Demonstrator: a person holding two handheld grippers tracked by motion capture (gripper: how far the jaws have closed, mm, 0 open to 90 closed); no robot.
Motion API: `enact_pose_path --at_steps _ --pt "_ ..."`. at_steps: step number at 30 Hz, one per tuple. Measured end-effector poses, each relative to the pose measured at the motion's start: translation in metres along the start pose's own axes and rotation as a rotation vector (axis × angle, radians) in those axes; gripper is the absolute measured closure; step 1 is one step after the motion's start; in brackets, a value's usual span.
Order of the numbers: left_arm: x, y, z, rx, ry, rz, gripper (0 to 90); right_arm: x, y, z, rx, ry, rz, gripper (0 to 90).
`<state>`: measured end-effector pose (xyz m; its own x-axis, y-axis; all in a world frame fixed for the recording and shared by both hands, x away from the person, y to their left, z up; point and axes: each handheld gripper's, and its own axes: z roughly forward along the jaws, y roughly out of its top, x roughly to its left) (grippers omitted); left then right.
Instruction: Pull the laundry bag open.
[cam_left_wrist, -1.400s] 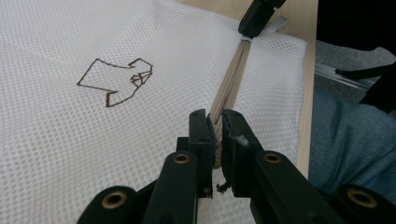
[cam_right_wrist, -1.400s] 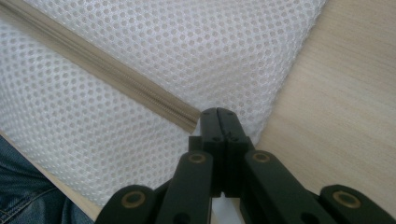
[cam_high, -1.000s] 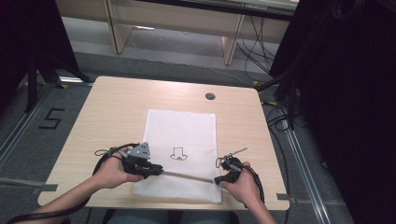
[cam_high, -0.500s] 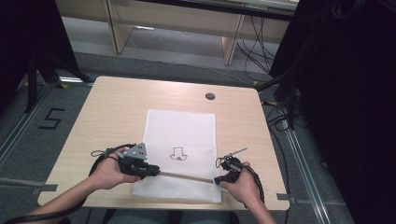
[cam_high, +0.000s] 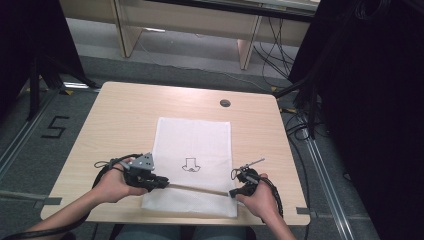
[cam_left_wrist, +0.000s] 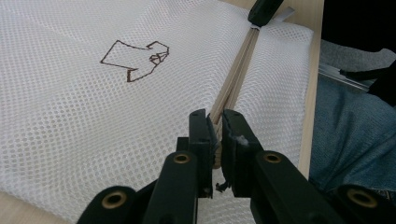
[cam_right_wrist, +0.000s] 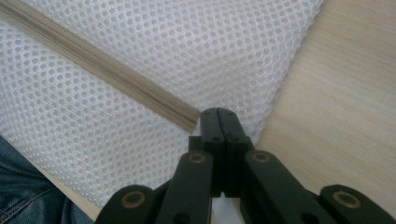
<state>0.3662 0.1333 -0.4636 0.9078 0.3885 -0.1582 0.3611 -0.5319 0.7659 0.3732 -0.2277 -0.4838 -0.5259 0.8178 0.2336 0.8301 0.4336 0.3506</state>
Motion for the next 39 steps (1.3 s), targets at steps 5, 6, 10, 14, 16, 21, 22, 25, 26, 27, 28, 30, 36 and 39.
enact_pose_path --at_steps 5,6,10,14,16,21,22,25,26,27,28,30,36,39 --pt "0.002 -0.001 -0.001 0.018 0.005 0.033 82.6 0.0 0.0 0.0 -0.003 0.0 0.0 90.0" --pt "0.001 -0.002 -0.002 0.011 0.009 0.002 82.6 0.0 0.0 0.0 -0.004 0.001 -0.001 90.0" --pt "0.006 -0.005 -0.009 0.001 0.018 -0.009 82.6 0.0 0.0 0.0 -0.001 0.0 0.0 90.0" --pt "0.006 -0.007 -0.012 0.006 0.02 -0.008 82.6 0.0 0.0 0.0 0.0 -0.001 0.003 90.0" --pt "0.005 -0.008 -0.012 0.001 0.02 -0.021 82.6 0.0 0.0 0.0 -0.001 0.0 0.002 90.0" --pt "0.006 -0.01 -0.012 -0.004 0.018 -0.02 82.6 0.0 0.0 0.0 -0.004 0.0 0.001 90.0" --pt "0.007 -0.01 -0.013 0.006 0.017 0.007 82.6 -0.001 0.0 0.0 -0.005 -0.001 0.002 90.0" --pt "0.005 -0.01 -0.014 0.001 0.021 -0.024 82.6 0.0 0.0 0.0 -0.004 -0.001 0.002 90.0" --pt "0.005 -0.01 -0.014 0.004 0.022 -0.02 82.6 0.0 0.0 0.0 -0.008 0.0 0.002 90.0" --pt "0.005 -0.01 -0.014 0.004 0.022 -0.02 82.6 0.0 0.0 0.0 -0.008 0.0 0.002 90.0" --pt "0.007 -0.01 -0.014 0.005 0.022 -0.003 82.6 0.0 0.0 0.0 -0.004 -0.001 -0.001 90.0" --pt "0.007 -0.01 -0.014 0.005 0.016 -0.004 82.6 0.0 0.0 0.0 -0.004 0.0 -0.001 90.0" --pt "0.009 -0.015 -0.018 0.004 0.026 -0.031 82.6 -0.001 0.0 0.0 -0.006 0.001 0.0 90.0" --pt "0.012 -0.017 -0.024 0.009 0.046 -0.008 82.6 0.0 0.0 0.0 -0.003 -0.001 0.001 90.0"
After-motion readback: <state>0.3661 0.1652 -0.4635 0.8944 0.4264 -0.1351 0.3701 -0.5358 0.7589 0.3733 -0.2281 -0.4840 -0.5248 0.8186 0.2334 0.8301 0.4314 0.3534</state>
